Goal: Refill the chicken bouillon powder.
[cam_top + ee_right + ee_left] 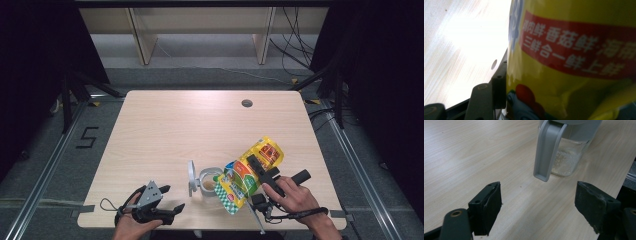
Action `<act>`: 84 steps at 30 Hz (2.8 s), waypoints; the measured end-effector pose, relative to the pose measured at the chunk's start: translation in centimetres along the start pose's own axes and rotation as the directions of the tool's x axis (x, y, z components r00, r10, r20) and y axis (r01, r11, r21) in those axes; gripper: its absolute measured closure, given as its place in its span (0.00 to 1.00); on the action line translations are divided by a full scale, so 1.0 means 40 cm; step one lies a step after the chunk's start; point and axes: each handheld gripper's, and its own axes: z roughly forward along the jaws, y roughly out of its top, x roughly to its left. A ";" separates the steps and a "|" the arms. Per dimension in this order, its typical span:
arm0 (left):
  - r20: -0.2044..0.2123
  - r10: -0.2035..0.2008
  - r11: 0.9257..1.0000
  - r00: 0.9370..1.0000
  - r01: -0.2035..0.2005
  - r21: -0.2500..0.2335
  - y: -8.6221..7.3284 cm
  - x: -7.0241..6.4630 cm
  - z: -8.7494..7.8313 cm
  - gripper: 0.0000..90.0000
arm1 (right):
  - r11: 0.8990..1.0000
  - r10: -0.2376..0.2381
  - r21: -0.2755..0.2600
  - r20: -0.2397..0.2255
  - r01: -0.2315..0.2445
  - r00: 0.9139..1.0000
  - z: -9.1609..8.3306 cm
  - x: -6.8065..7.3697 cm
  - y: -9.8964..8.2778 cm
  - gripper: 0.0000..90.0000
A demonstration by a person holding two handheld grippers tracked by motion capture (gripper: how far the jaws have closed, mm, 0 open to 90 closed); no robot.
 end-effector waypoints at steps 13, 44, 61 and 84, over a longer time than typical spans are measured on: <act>0.001 -0.002 1.000 1.000 0.002 -0.008 0.002 0.000 0.002 0.23 | 0.999 -0.033 -0.001 0.013 0.033 0.999 0.002 -0.007 -0.005 0.47; -0.002 0.007 1.000 1.000 -0.007 -0.007 0.001 0.003 0.001 0.23 | 0.999 -0.052 0.018 0.007 0.051 0.999 -0.008 -0.008 -0.004 0.47; -0.008 0.003 1.000 1.000 -0.003 -0.012 0.001 0.002 -0.001 0.23 | 0.997 -0.072 -0.008 0.026 0.072 0.997 -0.011 -0.010 0.006 0.49; -0.009 -0.006 1.000 1.000 0.006 -0.009 -0.001 0.003 -0.003 0.23 | 0.998 -0.065 0.000 0.023 0.065 0.998 -0.011 -0.011 0.000 0.49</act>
